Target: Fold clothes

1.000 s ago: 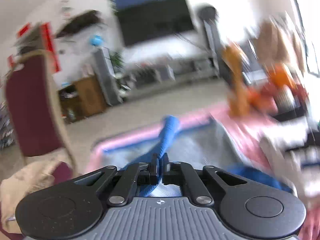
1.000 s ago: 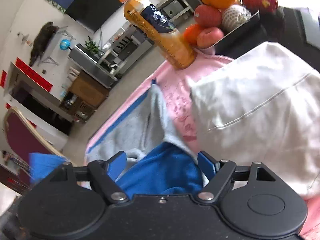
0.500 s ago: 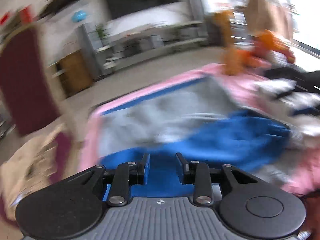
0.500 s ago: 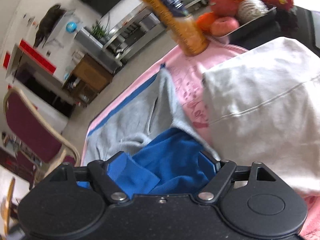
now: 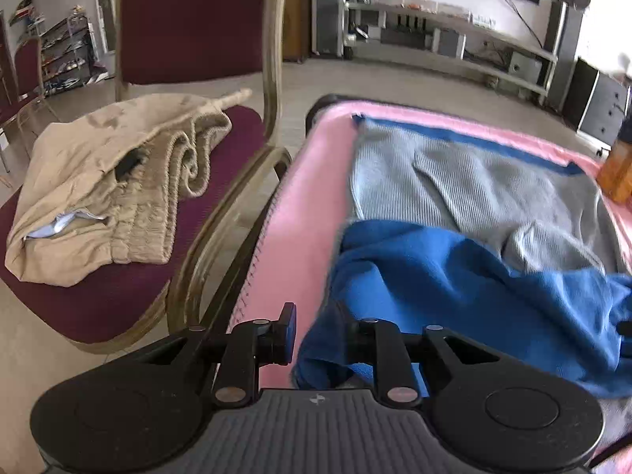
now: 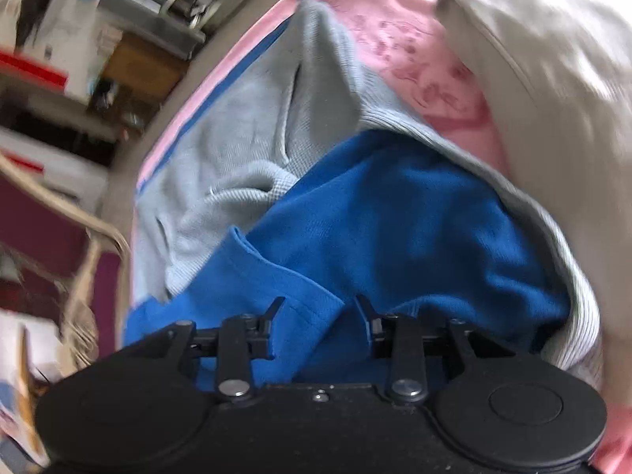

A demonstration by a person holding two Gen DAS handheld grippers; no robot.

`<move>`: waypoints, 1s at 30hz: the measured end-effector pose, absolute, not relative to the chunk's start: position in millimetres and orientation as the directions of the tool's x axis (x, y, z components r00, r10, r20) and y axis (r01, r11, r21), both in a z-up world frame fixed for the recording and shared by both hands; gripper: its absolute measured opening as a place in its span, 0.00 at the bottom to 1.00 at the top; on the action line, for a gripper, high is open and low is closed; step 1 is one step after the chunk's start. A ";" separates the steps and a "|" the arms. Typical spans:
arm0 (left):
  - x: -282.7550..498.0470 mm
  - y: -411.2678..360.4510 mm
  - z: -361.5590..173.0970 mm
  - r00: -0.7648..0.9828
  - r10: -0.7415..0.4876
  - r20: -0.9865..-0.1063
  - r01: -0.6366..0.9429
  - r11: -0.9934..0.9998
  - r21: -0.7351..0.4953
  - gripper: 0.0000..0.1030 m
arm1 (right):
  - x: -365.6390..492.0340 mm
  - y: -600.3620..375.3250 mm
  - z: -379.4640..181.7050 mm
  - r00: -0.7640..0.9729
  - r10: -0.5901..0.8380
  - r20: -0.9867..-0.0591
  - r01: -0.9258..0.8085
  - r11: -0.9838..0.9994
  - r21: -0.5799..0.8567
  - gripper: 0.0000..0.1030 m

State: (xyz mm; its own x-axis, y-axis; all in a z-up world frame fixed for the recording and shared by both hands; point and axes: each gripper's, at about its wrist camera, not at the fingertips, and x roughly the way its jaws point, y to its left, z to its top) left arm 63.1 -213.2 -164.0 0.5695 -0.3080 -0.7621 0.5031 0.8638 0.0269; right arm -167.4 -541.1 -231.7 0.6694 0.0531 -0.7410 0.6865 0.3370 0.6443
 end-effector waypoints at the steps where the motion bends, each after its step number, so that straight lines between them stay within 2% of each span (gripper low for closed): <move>1: 62.2 -212.7 -165.5 0.561 -0.297 -0.773 0.502 0.864 0.032 0.19 | -169.8 -541.8 -233.3 0.675 0.062 -0.735 0.685 0.317 0.656 0.35; 7: 68.2 -212.9 -176.9 0.532 -0.244 -0.811 0.473 0.880 0.045 0.20 | -174.3 -547.7 -247.7 0.737 0.077 -0.672 0.645 0.216 0.733 0.33; 8: 69.0 -212.6 -177.7 0.532 -0.239 -0.812 0.470 0.882 0.048 0.20 | -173.4 -545.5 -246.9 0.734 0.060 -0.677 0.647 0.240 0.723 0.28; 9: 69.8 -212.7 -178.8 0.534 -0.234 -0.813 0.467 0.883 0.052 0.20 | -172.6 -543.0 -245.7 0.730 0.041 -0.683 0.650 0.267 0.711 0.12; 10: 69.8 -212.9 -179.2 0.536 -0.228 -0.813 0.464 0.884 0.058 0.21 | -172.1 -539.6 -243.9 0.722 0.016 -0.692 0.657 0.296 0.693 0.05; 14: 64.7 -213.1 -177.2 0.549 -0.227 -0.804 0.465 0.883 0.069 0.21 | -175.6 -518.3 -218.1 0.727 -0.120 -0.676 0.649 0.443 0.619 0.03; 18: 56.1 -216.4 -175.6 0.558 -0.239 -0.794 0.499 0.862 0.091 0.21 | -197.9 -486.8 -161.8 0.771 -0.309 -0.557 0.611 0.606 0.510 0.03; 20: 51.1 -219.7 -176.5 0.551 -0.254 -0.795 0.529 0.843 0.097 0.28 | -211.4 -474.1 -142.1 0.760 -0.392 -0.518 0.629 0.644 0.435 0.03; 21: 48.9 -222.1 -177.4 0.547 -0.255 -0.797 0.542 0.834 0.105 0.28 | -214.5 -472.6 -143.9 0.737 -0.414 -0.534 0.652 0.643 0.402 0.03; 24: 43.6 -229.5 -181.5 0.553 -0.235 -0.800 0.566 0.810 0.153 0.28 | -213.2 -480.2 -172.2 0.634 -0.398 -0.663 0.723 0.610 0.325 0.03; 26: 40.5 -231.4 -183.4 0.564 -0.219 -0.797 0.571 0.800 0.185 0.28 | -214.0 -484.3 -179.2 0.603 -0.367 -0.708 0.740 0.588 0.325 0.04; 29: 36.9 -223.1 -174.8 0.570 -0.253 -0.782 0.572 0.805 0.156 0.28 | -215.2 -490.5 -189.8 0.553 -0.317 -0.770 0.767 0.556 0.322 0.09; 30: 37.4 -216.1 -168.2 0.576 -0.281 -0.768 0.564 0.816 0.124 0.28 | -216.9 -491.7 -190.2 0.548 -0.309 -0.777 0.770 0.549 0.324 0.15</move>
